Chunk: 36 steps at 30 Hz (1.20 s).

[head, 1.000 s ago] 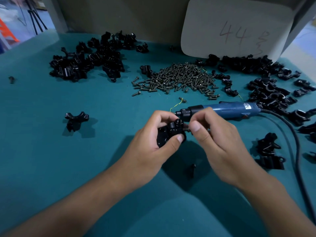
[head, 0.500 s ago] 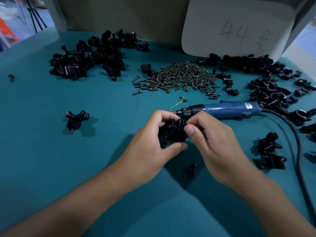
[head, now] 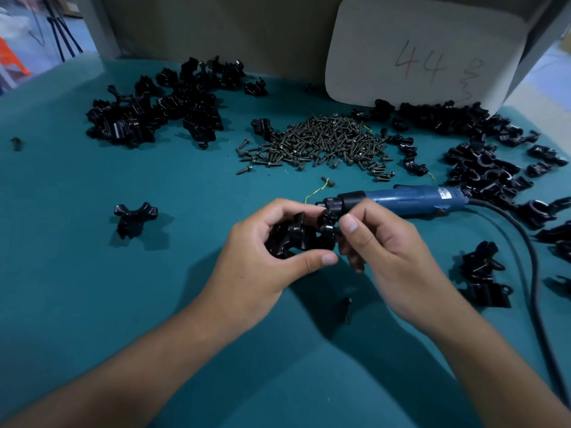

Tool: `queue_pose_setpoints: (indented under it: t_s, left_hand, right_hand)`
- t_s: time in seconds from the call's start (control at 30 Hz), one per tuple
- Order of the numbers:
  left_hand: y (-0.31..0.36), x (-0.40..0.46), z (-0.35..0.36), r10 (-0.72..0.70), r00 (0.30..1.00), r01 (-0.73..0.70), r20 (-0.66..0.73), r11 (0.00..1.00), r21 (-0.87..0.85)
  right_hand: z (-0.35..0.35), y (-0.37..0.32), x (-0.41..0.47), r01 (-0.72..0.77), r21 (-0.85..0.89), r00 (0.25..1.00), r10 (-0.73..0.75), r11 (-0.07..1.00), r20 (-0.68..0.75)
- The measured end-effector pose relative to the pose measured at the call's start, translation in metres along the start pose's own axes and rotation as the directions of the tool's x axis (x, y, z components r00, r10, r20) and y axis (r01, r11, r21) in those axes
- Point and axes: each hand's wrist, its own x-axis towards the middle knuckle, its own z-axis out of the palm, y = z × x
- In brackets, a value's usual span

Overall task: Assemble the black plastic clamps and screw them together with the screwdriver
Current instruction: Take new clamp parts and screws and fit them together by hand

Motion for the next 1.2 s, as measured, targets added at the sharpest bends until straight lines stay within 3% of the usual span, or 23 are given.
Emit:
queue_pose_setpoints:
  t_s: [0.1, 0.5, 0.7, 0.8, 0.9, 1.03, 1.2]
  left_hand:
    - [0.000, -0.001, 0.000, -0.017, 1.000, 0.017, 0.004, 1.000, 0.001]
    - [-0.004, 0.000, -0.003, -0.005, 1.000, 0.006, -0.016, 0.996, 0.090]
    - [-0.008, 0.000, -0.003, -0.055, 0.996, 0.063, -0.069, 0.990, 0.123]
    - [-0.009, 0.000, -0.004, -0.060, 0.993, 0.077, -0.103, 0.984, 0.159]
    - [-0.010, 0.001, -0.004, -0.101, 0.993, 0.105, -0.054, 0.991, 0.085]
    - [-0.011, 0.003, 0.002, -0.190, 0.982, 0.188, -0.012, 0.975, -0.115]
    - [-0.008, 0.002, 0.000, -0.101, 0.995, 0.103, 0.025, 0.989, -0.107]
  right_hand:
    - [0.002, 0.001, 0.000, -0.002, -0.006, 1.000, 0.001, 1.000, -0.017]
    - [0.000, -0.002, 0.000, -0.071, 0.252, 0.997, 0.071, 0.965, 0.009]
    - [0.002, -0.001, -0.003, 0.004, 0.031, 0.994, 0.000, 1.000, -0.111]
    - [0.004, -0.002, -0.004, 0.048, 0.046, 0.988, -0.041, 0.998, -0.147]
    - [0.003, -0.005, -0.003, 0.134, 0.000, 0.973, -0.131, 0.991, -0.188]
    - [0.000, -0.005, -0.002, 0.227, -0.206, 0.935, -0.272, 0.952, -0.227]
    - [-0.002, -0.005, -0.001, 0.275, -0.270, 0.915, -0.338, 0.923, -0.223]
